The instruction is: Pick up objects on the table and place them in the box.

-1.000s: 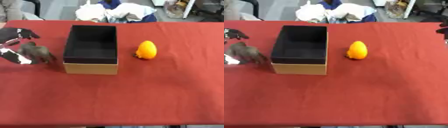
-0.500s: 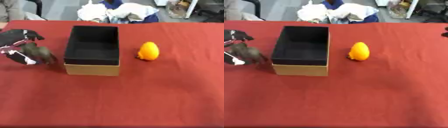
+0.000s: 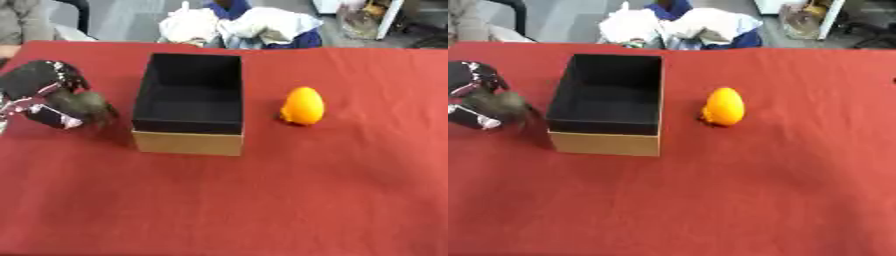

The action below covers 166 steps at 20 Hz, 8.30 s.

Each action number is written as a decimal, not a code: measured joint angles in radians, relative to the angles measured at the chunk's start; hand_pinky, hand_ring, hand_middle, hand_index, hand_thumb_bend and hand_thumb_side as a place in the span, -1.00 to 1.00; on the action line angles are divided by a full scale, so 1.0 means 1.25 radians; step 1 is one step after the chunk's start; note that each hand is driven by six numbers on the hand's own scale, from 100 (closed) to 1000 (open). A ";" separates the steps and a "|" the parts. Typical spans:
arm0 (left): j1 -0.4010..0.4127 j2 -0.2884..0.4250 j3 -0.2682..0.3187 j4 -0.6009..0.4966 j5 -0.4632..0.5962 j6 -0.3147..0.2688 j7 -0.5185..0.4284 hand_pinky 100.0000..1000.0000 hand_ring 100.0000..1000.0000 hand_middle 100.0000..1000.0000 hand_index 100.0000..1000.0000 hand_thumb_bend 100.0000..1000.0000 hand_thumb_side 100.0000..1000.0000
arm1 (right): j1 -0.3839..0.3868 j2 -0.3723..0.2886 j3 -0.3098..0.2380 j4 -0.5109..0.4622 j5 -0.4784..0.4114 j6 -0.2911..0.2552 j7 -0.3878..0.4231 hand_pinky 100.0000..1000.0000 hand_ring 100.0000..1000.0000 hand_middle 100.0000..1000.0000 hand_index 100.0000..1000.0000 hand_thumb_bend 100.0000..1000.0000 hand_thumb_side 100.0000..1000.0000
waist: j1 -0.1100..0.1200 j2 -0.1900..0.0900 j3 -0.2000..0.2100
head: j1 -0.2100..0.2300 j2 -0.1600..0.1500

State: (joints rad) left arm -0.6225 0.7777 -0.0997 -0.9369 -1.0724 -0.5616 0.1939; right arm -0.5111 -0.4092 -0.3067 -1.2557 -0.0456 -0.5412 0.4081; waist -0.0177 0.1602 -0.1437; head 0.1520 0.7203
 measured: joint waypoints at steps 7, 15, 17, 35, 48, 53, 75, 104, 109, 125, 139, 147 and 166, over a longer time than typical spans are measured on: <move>0.000 0.025 0.005 -0.050 0.049 0.001 0.011 -0.09 -0.54 -0.56 -0.14 -0.04 -0.82 | 0.003 0.000 -0.001 0.000 0.000 0.001 -0.001 0.56 0.33 0.34 0.64 -1.00 -0.05 | 0.002 -0.009 0.006 | -0.004 0.000; -0.069 0.061 0.003 -0.144 0.209 0.003 -0.041 -0.08 -0.53 -0.54 -0.12 -0.10 -1.00 | 0.009 0.000 0.000 0.000 0.000 0.004 -0.003 0.56 0.33 0.34 0.64 -1.00 -0.05 | 0.005 -0.022 0.011 | -0.003 0.001; -0.090 0.059 -0.003 -0.153 0.241 0.000 -0.059 -0.08 -0.53 -0.53 -0.12 -0.11 -1.00 | 0.009 0.000 0.000 0.000 0.000 0.004 -0.003 0.56 0.33 0.34 0.64 -1.00 -0.05 | 0.005 -0.024 0.007 | 0.001 0.001; -0.172 -0.125 -0.095 -0.128 0.228 -0.094 -0.151 0.00 -0.37 -0.37 0.03 -0.48 -0.89 | 0.008 0.032 0.014 -0.002 -0.008 0.012 0.020 0.56 0.32 0.33 0.64 -1.00 0.05 | 0.006 -0.014 -0.051 | 0.047 -0.009; -0.132 -0.158 -0.139 -0.108 0.104 -0.177 -0.299 0.25 0.07 0.12 0.48 -0.50 0.14 | 0.008 0.035 0.014 -0.003 -0.008 0.010 0.024 0.56 0.32 0.33 0.64 -1.00 0.04 | 0.005 -0.010 -0.051 | 0.053 -0.014; -0.124 -0.145 -0.128 -0.118 0.105 -0.181 -0.334 0.33 0.21 0.33 0.60 -0.12 1.00 | 0.007 0.035 0.014 -0.002 -0.008 0.007 0.025 0.56 0.32 0.32 0.64 -1.00 -0.01 | 0.002 -0.010 -0.041 | 0.049 -0.014; 0.116 -0.009 0.039 -0.587 0.896 0.131 -0.363 0.28 -0.05 0.16 0.52 -0.78 0.43 | -0.366 -0.087 0.199 0.472 0.210 -0.133 0.034 0.56 0.44 0.50 0.73 -1.00 -0.17 | -0.019 -0.049 0.084 | -0.018 0.000; 0.282 -0.053 0.124 -0.729 0.942 0.215 -0.392 0.30 -0.05 0.18 0.54 -0.90 0.66 | -0.415 0.056 0.194 0.672 1.094 -0.290 -0.195 0.52 0.52 0.51 0.66 -0.62 -0.04 | -0.025 -0.057 0.147 | -0.057 0.000; 0.287 -0.055 0.124 -0.729 0.940 0.214 -0.397 0.30 -0.05 0.18 0.54 -0.92 0.65 | -0.410 0.057 0.182 0.691 1.159 -0.280 -0.282 0.43 0.34 0.05 0.33 -0.58 -0.66 | -0.024 -0.059 0.150 | -0.057 0.001; 0.301 -0.061 0.125 -0.735 0.941 0.216 -0.400 0.30 -0.05 0.18 0.54 -0.93 0.60 | -0.454 0.074 0.170 0.589 1.034 -0.288 -0.504 0.26 -0.06 -0.60 -0.36 -1.00 -1.00 | -0.028 -0.068 0.164 | -0.057 0.007; 0.272 -0.081 0.117 -0.774 0.977 0.223 -0.408 0.30 -0.05 0.18 0.53 -0.93 0.56 | -0.508 0.243 0.186 0.510 0.945 -0.292 -0.305 0.29 0.01 -0.46 -0.25 -1.00 -1.00 | -0.027 -0.069 0.206 | -0.082 0.007; 0.267 -0.089 0.113 -0.774 0.984 0.229 -0.418 0.30 -0.05 0.18 0.54 -0.92 0.56 | -0.479 0.305 0.196 0.530 1.051 -0.293 -0.275 0.41 0.33 0.19 0.52 -1.00 -0.82 | -0.027 -0.069 0.210 | -0.089 0.008; 0.321 -0.095 0.139 -0.759 0.961 0.230 -0.409 0.30 -0.06 0.17 0.53 -0.88 0.59 | -0.403 0.151 0.175 0.408 0.765 -0.293 -0.283 0.50 0.36 0.40 0.64 -1.00 -1.00 | -0.030 -0.065 0.174 | -0.058 0.008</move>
State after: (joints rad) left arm -0.2214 0.6592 0.0739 -1.8851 0.1294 -0.2737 -0.3179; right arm -1.0146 -0.2205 -0.0885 -0.7456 0.9108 -0.9078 0.0540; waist -0.0557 0.0788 0.0737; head 0.0800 0.7305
